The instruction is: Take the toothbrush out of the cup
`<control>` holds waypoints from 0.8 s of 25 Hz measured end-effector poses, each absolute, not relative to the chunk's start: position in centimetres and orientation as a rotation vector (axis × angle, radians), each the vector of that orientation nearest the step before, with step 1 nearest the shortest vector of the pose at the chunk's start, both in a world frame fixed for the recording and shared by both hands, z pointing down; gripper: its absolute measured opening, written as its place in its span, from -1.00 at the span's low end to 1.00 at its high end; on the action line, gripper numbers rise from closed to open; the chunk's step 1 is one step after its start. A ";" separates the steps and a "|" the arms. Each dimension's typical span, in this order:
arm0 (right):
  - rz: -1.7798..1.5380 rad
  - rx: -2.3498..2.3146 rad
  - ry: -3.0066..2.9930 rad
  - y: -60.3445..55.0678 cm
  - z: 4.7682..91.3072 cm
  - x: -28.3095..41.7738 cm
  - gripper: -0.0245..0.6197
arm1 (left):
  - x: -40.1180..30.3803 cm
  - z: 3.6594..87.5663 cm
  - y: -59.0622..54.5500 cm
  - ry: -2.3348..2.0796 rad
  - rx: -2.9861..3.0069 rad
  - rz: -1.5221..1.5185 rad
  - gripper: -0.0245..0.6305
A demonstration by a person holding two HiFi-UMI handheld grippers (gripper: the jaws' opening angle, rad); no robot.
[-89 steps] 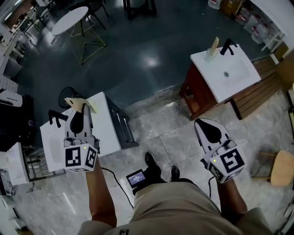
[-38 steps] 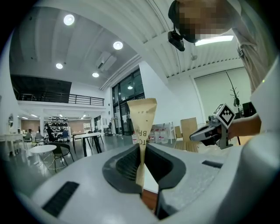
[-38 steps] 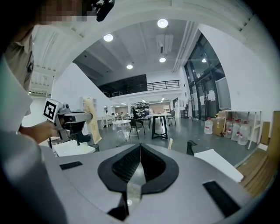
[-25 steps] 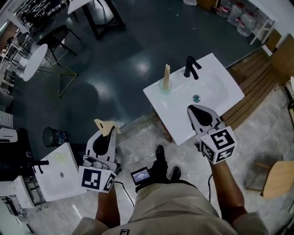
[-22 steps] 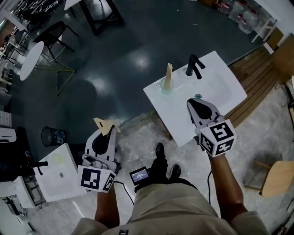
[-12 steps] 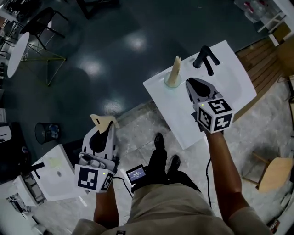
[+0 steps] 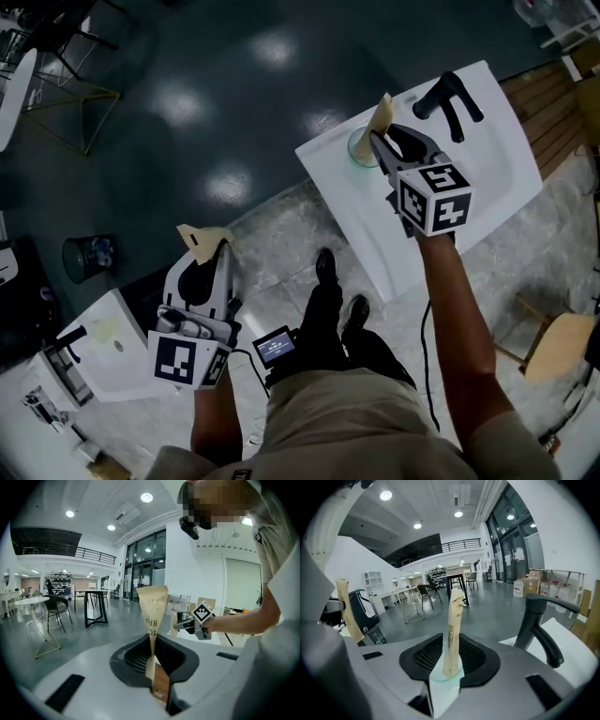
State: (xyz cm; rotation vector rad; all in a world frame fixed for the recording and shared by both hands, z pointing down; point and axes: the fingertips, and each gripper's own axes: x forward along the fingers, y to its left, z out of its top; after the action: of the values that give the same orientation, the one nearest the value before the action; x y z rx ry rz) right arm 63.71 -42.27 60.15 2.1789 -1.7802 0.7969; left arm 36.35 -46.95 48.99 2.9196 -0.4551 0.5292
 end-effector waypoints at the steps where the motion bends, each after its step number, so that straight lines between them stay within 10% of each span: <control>1: 0.796 2.173 -1.775 -42.4 60.4 63.7 -0.60 | 36.3 49.3 -47.1 -0.456 2.916 0.534 -0.83; 20: 0.527 2.279 -1.754 -41.0 53.1 64.1 -0.87 | 34.9 47.1 -46.4 -0.527 2.958 0.481 -0.83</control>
State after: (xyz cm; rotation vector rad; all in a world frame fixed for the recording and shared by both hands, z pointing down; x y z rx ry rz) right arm 64.12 -40.96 53.15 2.2792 -1.7544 0.5273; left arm 34.86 -46.41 47.09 2.9577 -0.5268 0.4811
